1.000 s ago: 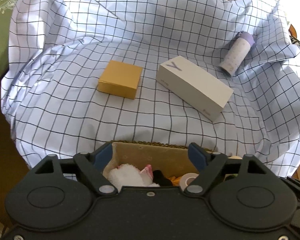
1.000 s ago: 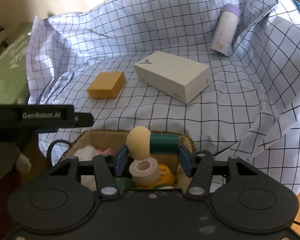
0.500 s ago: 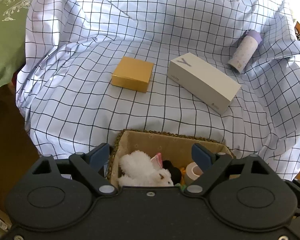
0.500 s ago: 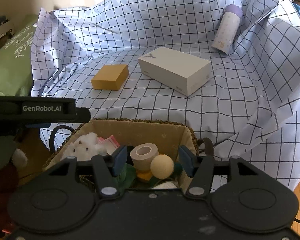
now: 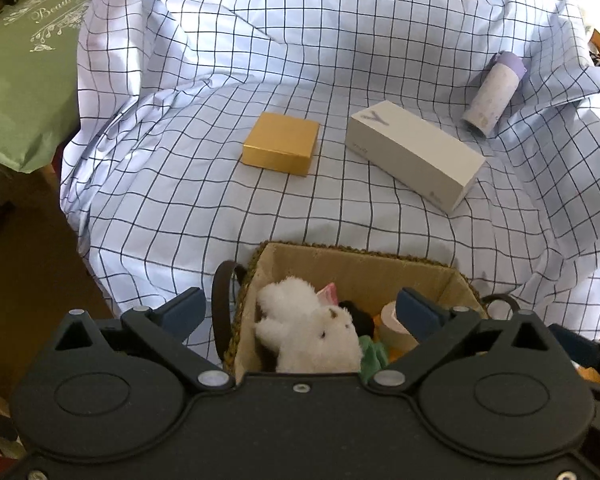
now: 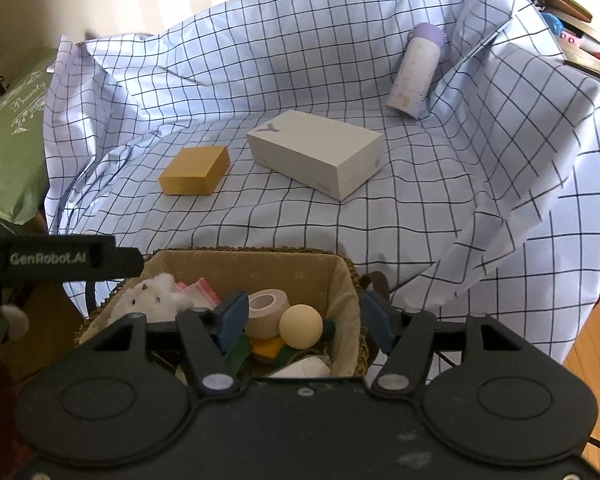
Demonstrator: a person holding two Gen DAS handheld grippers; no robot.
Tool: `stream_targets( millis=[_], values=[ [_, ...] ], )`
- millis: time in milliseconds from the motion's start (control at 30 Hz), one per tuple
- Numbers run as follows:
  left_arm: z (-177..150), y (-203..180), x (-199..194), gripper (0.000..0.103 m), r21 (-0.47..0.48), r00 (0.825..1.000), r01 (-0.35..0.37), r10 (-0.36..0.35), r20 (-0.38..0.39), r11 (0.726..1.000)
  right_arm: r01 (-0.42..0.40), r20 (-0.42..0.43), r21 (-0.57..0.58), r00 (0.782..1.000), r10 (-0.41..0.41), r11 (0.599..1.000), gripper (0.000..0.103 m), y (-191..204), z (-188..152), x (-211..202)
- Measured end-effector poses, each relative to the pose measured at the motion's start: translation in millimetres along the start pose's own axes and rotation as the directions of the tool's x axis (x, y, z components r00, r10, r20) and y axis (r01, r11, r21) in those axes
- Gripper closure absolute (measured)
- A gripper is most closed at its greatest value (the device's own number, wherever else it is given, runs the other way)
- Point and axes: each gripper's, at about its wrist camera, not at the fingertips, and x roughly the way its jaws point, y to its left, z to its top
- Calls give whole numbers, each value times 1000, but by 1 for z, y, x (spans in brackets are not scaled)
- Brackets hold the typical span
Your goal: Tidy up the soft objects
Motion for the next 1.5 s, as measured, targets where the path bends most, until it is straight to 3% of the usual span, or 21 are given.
stream_targets(
  millis=[533,1500],
  values=[
    [-25,-9,-29,4,21,998,-35,34,49,999,19,28,34,999,-20,999,35,-7,-14,-20],
    [-42,-11,-37,3,8,998,-54,54,37,998,26,33,60,999,-28,998,34,-12,-22,-29]
  ],
)
